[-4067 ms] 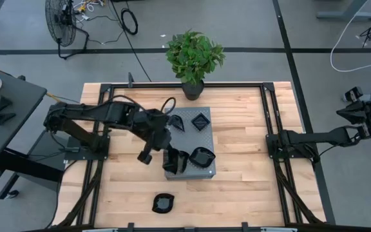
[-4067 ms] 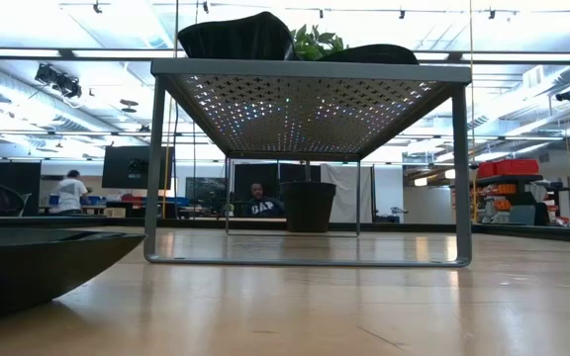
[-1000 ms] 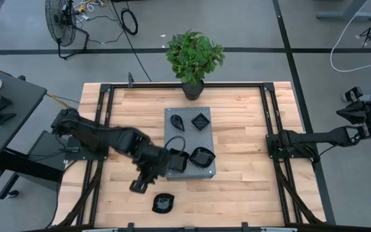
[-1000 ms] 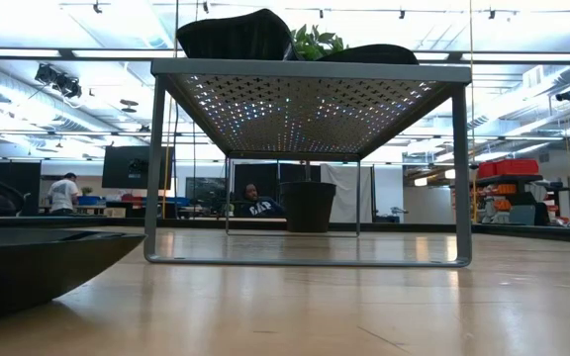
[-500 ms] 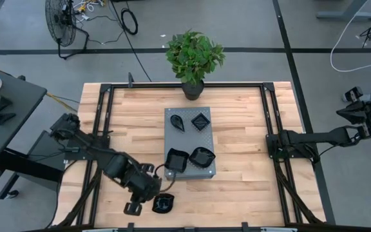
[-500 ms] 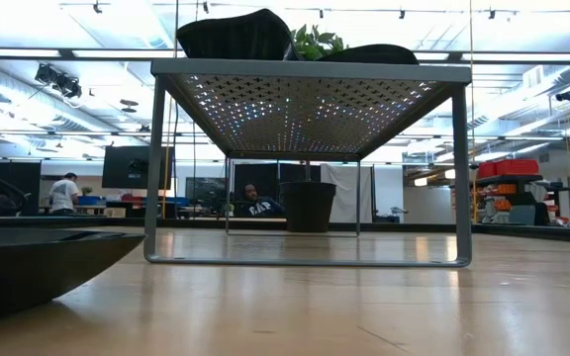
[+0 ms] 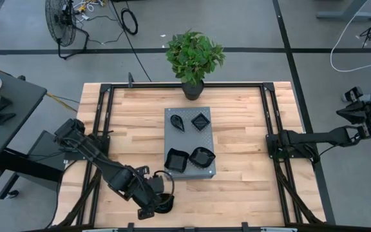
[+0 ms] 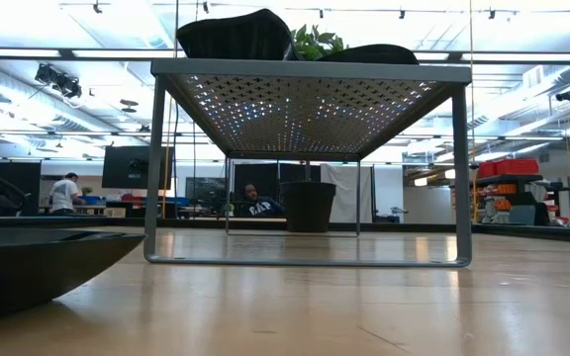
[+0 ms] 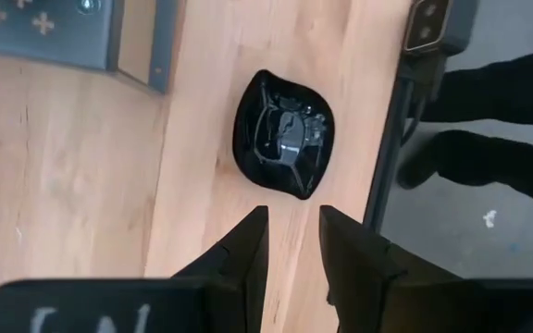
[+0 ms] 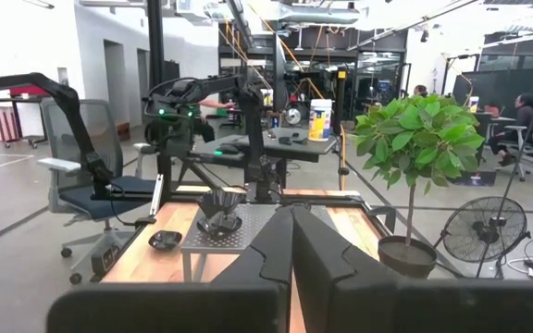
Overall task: Pick & Place Mini shaped plates
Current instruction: Stack the black bowl on top of the black bowl on the shelf
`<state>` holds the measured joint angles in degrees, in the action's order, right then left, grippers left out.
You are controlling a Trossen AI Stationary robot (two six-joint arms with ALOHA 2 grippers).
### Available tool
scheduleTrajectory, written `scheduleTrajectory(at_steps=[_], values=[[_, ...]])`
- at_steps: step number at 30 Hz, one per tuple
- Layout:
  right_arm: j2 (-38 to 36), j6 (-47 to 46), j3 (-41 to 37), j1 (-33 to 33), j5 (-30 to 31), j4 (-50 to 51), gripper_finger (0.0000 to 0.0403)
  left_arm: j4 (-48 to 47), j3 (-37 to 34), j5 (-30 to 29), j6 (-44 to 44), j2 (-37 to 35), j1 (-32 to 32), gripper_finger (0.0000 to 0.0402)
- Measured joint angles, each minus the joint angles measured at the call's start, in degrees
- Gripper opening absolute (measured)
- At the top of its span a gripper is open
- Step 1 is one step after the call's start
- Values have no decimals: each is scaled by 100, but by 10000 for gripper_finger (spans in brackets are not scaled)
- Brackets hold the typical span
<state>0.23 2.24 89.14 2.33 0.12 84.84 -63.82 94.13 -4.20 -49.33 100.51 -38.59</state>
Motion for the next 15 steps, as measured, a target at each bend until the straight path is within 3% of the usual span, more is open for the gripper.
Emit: scheduleTrajectory(at_steps=[5, 15], values=[[0, 2, 0, 0, 0, 0, 16, 34, -4, -85, -352, 220, -107, 122], [0, 0, 0, 1, 0, 1, 16, 26, -4, -51, -881, 762, -260, 225]])
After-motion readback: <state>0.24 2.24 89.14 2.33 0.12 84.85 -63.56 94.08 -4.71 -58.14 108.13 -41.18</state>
